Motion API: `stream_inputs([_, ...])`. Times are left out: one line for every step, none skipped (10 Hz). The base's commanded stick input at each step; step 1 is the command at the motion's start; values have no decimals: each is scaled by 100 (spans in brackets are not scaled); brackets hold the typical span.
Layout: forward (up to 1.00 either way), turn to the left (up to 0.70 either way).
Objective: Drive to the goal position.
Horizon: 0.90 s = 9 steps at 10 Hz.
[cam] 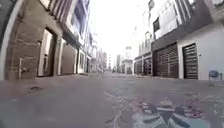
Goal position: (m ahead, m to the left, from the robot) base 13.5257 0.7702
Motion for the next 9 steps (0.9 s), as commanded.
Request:
stream_inputs([100,0])
stream_inputs([100,0])
stream_inputs([100,0])
stream_inputs([100,0])
stream_inputs([100,0])
stream_inputs([100,0])
stream_inputs([100,-37])
stream_inputs([100,-40])
stream_inputs([100,-34])
